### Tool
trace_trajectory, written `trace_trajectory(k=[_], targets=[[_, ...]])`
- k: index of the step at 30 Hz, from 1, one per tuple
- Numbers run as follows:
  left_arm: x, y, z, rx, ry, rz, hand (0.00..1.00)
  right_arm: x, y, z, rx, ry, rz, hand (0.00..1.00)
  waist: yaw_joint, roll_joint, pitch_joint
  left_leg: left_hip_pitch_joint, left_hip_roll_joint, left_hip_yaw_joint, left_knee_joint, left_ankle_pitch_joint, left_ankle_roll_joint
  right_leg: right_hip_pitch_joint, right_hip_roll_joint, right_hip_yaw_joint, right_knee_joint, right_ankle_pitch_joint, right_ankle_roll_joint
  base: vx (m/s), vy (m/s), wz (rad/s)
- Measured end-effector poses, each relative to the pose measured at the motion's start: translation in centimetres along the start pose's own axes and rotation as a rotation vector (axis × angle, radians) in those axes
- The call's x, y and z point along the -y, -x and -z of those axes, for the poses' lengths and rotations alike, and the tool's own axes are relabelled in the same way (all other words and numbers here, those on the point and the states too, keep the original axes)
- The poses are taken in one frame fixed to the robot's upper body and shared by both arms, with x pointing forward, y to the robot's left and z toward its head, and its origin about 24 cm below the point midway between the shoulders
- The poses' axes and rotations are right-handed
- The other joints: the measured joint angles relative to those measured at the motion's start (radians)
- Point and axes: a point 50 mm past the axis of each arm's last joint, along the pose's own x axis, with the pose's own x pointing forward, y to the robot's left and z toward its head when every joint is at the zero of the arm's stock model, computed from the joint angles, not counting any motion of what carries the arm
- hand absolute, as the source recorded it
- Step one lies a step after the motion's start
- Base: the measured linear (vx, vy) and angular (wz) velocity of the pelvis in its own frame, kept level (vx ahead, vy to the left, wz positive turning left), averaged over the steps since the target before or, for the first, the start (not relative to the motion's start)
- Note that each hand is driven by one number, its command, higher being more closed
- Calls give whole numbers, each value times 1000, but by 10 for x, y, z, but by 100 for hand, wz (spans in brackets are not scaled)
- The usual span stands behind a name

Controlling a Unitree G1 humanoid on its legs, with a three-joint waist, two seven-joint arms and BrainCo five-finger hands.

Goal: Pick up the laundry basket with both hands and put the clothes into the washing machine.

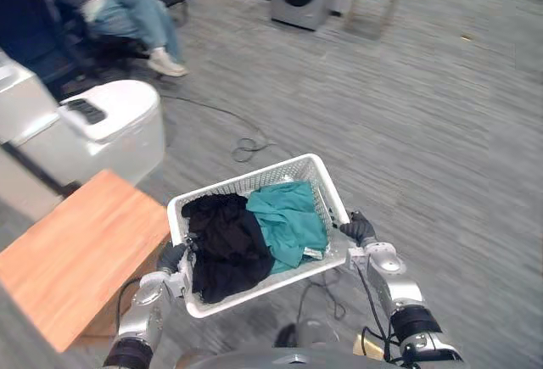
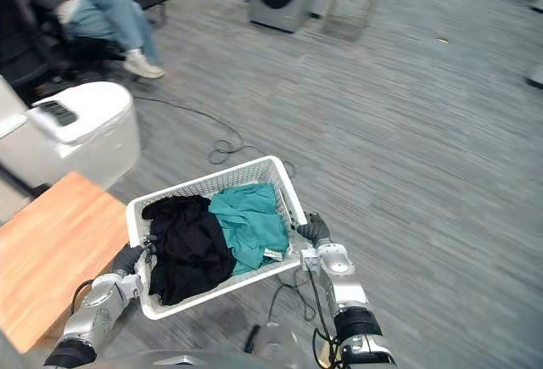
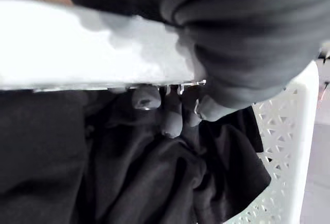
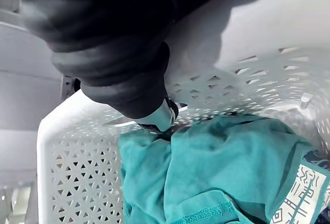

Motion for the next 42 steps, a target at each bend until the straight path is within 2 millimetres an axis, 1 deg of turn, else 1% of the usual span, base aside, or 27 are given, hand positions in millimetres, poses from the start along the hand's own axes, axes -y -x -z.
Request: trace_trajectory(k=[2,3,6,9,10,11,13,14,15,17,20,23,24,25,26,28,29,30,31,32,34,35,37,39,40,41,42], targets=[[-2,0,-2,8,1,-3,100,0,-6,-12,35,-2,-8,100,3,16,8,-6,35,32,23,16,-23,11,16,-18,-92,80,4,8,-254,-126],[2,-1,-2,11,10,1,100,5,-6,-15,42,12,-1,100,8,41,4,-5,58,13,18,41,-33,14,73,-1,-150,132,-65,53,-319,-118],[11,-6,-4,13,21,22,100,13,-1,-15,47,19,5,100,-11,53,-3,34,105,-5,22,64,-48,64,153,57,-241,145,-73,52,-255,-69],[14,-11,-7,16,15,31,100,18,10,-11,65,-1,35,100,-30,50,-1,15,182,-8,162,64,-48,87,184,74,-256,130,-61,18,-144,-23],[15,-10,-4,10,15,32,100,18,15,-5,55,-6,47,100,-28,56,3,2,254,-8,304,60,-31,118,212,98,-272,114,-52,50,-172,-55],[13,-7,2,-6,18,25,100,17,19,3,35,-10,49,100,-17,78,14,-2,344,-15,462,66,68,168,247,122,-297,106,-55,50,-167,-71],[3,2,14,-38,21,-5,100,10,25,15,0,-33,39,100,0,86,9,-62,408,-143,644,136,212,214,278,157,-315,70,-66,88,-103,-92],[5,4,17,-48,24,-1,100,9,27,19,-9,-38,41,100,3,92,16,-146,365,-279,760,97,131,225,282,195,-315,42,-55,133,-45,-82],[7,4,18,-49,28,4,100,11,27,19,-13,-35,50,100,4,92,22,-198,316,-350,792,58,93,225,278,214,-313,28,-68,144,40,-74],[4,12,27,-66,45,-13,100,8,27,20,-21,-26,41,100,37,73,45,-314,86,-538,712,-52,38,222,240,309,-307,11,-67,103,67,-109],[-5,19,29,-61,48,-40,100,0,30,27,-37,-32,9,100,56,87,42,-381,49,-602,406,-48,17,226,234,349,-323,6,-56,147,94,-104],[-6,18,28,-55,53,-42,100,-1,30,27,-39,-36,12,100,27,110,27,-358,-54,-609,69,73,-23,227,218,363,-346,-6,-9,320,232,-46],[-6,15,23,-40,55,-48,100,-4,29,27,-36,-49,26,100,32,116,22,-355,-78,-620,31,163,7,229,215,386,-361,-10,19,343,247,-52],[-7,15,21,-35,56,-57,100,-6,28,27,-35,-56,29,100,34,105,25,-355,-86,-608,40,170,34,229,205,396,-363,-15,33,446,308,-54],[-10,14,22,-37,63,-74,100,-9,29,28,-38,-67,39,100,35,79,24,-361,-109,-598,87,119,69,224,174,413,-345,-39,73,438,321,-23],[-8,14,23,-41,74,-91,100,-10,30,32,-51,-69,41,100,38,54,16,-352,-150,-572,156,26,90,186,105,418,-168,-130,156,380,272,-11],[-8,15,26,-47,78,-93,100,-11,32,35,-60,-72,41,100,44,40,18,-305,-196,-550,176,-24,110,123,37,421,114,-190,175,333,201,-8],[-8,16,27,-50,77,-94,100,-11,33,37,-66,-73,41,100,49,34,20,-280,-220,-546,183,-42,122,89,3,424,265,-188,173,443,231,-5],[-11,18,28,-55,63,-100,100,-13,36,41,-79,-85,40,100,49,16,29,-217,-267,-528,183,-74,147,20,-63,426,547,-121,124,437,193,7],[-14,18,27,-56,48,-106,100,-17,38,45,-91,-107,42,100,45,10,34,-166,-296,-533,182,-100,173,-37,-85,423,752,-72,69,420,170,12],[-19,18,23,-51,21,-114,100,-22,39,48,-99,-125,38,100,38,19,45,-85,-313,-554,129,-111,184,-107,-42,416,879,-86,52,415,102,16],[-19,18,22,-46,20,-112,100,-22,39,48,-98,-134,44,100,30,32,56,-19,-314,-568,77,-108,180,-154,-19,365,861,-122,20,431,79,13],[-16,17,19,-35,9,-96,100,-18,41,50,-102,-145,61,100,2,43,64,58,-310,-601,10,-107,173,-223,-2,291,734,-162,22,455,56,36],[-10,11,11,-17,-13,-66,100,-11,41,49,-96,-158,90,100,-21,47,76,113,-299,-640,-36,-115,155,-300,21,275,498,-145,26,465,-1,53],[-4,7,7,-9,-25,-47,100,-7,42,49,-94,-165,108,100,-29,51,82,139,-289,-659,-57,-120,144,-311,40,275,295,-83,42,347,-48,62],[0,4,2,2,-52,-21,100,-3,46,52,-96,-183,131,100,-43,35,79,177,-289,-690,-97,-137,114,-298,53,284,-33,50,95,449,-97,72],[1,1,2,-4,-64,-13,100,-2,50,55,-103,-191,143,100,-42,32,84,211,-285,-712,-102,-162,90,-305,52,314,-61,93,98,485,-136,68]])
